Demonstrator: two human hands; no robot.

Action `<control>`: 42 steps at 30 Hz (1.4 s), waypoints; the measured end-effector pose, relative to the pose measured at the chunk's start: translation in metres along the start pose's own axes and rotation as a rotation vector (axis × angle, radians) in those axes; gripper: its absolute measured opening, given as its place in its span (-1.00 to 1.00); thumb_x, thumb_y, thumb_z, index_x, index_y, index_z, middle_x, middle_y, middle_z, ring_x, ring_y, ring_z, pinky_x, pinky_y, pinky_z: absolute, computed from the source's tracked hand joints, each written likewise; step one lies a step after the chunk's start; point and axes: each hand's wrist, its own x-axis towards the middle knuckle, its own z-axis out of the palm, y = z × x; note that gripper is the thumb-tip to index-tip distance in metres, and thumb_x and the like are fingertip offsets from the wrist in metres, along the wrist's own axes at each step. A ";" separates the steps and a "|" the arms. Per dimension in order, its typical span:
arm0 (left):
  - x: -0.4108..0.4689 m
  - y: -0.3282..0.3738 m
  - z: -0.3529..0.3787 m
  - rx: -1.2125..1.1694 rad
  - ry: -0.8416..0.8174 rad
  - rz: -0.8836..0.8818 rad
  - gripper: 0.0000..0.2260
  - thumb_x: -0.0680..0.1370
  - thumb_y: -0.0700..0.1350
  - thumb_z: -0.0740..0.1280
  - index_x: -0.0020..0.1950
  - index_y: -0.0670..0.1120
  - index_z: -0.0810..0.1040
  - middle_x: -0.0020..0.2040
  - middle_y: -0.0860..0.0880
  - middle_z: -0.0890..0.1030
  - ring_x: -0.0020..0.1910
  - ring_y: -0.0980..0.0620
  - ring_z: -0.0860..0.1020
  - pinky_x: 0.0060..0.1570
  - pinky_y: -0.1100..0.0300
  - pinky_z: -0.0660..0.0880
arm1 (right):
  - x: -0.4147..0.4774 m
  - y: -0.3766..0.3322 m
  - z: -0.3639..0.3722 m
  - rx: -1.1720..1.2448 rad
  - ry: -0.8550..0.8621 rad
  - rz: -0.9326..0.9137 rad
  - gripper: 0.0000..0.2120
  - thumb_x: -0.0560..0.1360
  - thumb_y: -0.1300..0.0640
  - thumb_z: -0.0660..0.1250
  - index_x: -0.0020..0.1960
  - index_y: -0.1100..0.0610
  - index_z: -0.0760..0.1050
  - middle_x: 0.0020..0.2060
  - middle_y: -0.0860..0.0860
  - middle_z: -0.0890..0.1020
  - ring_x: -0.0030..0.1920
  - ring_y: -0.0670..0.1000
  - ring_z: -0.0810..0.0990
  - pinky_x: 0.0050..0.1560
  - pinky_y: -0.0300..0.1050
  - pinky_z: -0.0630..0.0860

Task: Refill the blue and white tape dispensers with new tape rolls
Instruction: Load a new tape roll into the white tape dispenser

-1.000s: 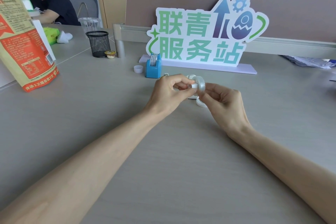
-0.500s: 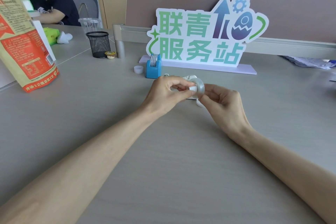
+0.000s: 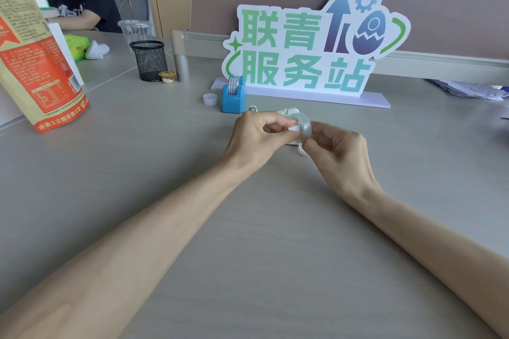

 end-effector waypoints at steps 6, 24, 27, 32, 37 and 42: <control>-0.002 0.002 0.003 -0.012 0.018 -0.017 -0.87 0.40 -0.20 0.50 -0.07 -0.12 0.71 -0.29 -0.02 0.68 -0.29 0.15 0.60 0.01 0.04 0.61 | -0.001 0.002 0.000 -0.052 0.009 -0.010 -0.82 0.47 0.18 0.29 -0.02 0.04 0.65 -0.17 0.23 0.68 -0.06 0.32 0.62 -0.04 0.22 0.56; 0.003 -0.002 -0.004 -0.068 -0.032 0.024 -0.91 0.43 -0.18 0.48 -0.10 -0.03 0.70 -0.14 0.06 0.67 -0.13 0.22 0.59 -0.23 0.11 0.65 | 0.006 -0.002 -0.005 0.291 -0.021 0.174 -0.73 0.53 0.31 0.23 0.10 0.08 0.62 -0.05 -0.07 0.73 0.04 -0.12 0.67 0.02 -0.25 0.60; 0.004 -0.005 -0.005 -0.003 -0.022 0.066 -0.89 0.38 -0.07 0.53 -0.11 0.04 0.67 -0.06 0.01 0.57 -0.02 0.11 0.56 -0.12 0.00 0.63 | 0.007 -0.001 -0.003 0.331 -0.059 0.169 -0.77 0.57 0.22 0.26 0.18 0.05 0.57 -0.03 0.01 0.73 0.08 0.05 0.67 0.17 0.06 0.58; 0.001 0.003 -0.008 -0.248 -0.160 -0.167 -0.72 0.45 -0.13 0.47 0.13 0.08 0.57 0.07 0.09 0.62 0.00 0.21 0.63 -0.20 -0.03 0.66 | 0.007 0.002 -0.002 0.432 -0.113 0.113 -0.73 0.55 0.18 0.32 0.25 0.06 0.47 -0.06 0.20 0.70 0.00 0.15 0.69 0.09 -0.02 0.62; 0.003 0.004 -0.021 -0.338 -0.255 -0.291 -0.71 0.42 -0.15 0.49 0.14 -0.04 0.64 -0.02 -0.01 0.66 -0.04 0.09 0.67 -0.18 0.16 0.62 | 0.008 0.005 0.000 0.383 -0.187 0.051 -0.78 0.55 0.24 0.30 0.19 0.15 0.53 0.04 0.06 0.68 -0.04 0.01 0.68 0.01 -0.09 0.62; 0.003 0.004 -0.023 -0.385 -0.282 -0.318 -0.75 0.42 -0.18 0.48 0.10 -0.08 0.65 0.01 -0.06 0.64 -0.05 0.07 0.65 -0.14 0.18 0.61 | 0.008 0.006 0.001 0.152 -0.196 -0.040 -0.66 0.54 0.26 0.35 0.22 -0.07 0.52 0.13 0.01 0.63 -0.04 -0.06 0.64 0.09 -0.08 0.60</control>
